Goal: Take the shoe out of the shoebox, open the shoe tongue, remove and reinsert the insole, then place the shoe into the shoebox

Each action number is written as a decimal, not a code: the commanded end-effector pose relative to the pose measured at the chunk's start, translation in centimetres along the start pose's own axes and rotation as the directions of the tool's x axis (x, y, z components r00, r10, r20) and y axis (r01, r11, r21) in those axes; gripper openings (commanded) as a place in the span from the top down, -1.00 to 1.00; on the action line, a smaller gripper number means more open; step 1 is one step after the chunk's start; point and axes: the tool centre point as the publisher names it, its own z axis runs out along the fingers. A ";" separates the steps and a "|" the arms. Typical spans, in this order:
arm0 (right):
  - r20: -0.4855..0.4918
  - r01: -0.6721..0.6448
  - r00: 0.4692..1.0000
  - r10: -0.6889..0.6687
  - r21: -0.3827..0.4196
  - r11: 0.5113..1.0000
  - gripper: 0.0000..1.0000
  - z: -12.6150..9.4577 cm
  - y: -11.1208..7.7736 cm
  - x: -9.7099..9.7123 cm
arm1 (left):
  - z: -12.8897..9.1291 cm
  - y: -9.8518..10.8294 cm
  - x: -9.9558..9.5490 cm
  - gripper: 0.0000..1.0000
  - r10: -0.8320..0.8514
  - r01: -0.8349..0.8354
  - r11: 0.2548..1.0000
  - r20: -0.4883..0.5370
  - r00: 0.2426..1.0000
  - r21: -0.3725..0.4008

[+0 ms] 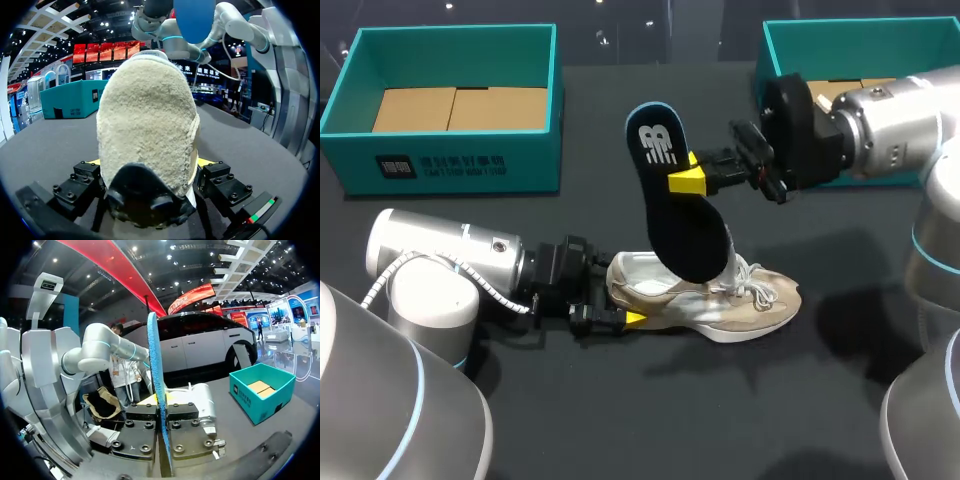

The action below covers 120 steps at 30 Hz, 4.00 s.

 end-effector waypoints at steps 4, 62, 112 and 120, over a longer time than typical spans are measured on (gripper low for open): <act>0.076 -0.016 0.997 0.017 -0.016 1.000 1.00 -0.6 -0.2 1.7 | 0.0 0.0 0.0 1.00 0.000 0.000 1.000 0.000 1.000 -0.002; 0.267 -0.223 0.923 0.278 -0.221 0.950 1.00 -4.6 -2.3 11.3 | -0.1 -0.1 0.1 -1.00 0.009 -0.009 1.000 -0.005 1.000 -0.008; 0.267 -0.223 0.923 0.278 -0.221 0.950 1.00 -4.6 -2.3 11.3 | -4.0 -3.5 1.1 -1.00 0.018 -0.061 0.670 -0.067 0.998 -0.740; 0.267 -0.223 0.923 0.278 -0.221 0.950 1.00 -4.6 -2.3 11.3 | -3.7 -3.6 0.7 -1.00 -0.007 -0.022 0.555 -0.032 0.999 -0.832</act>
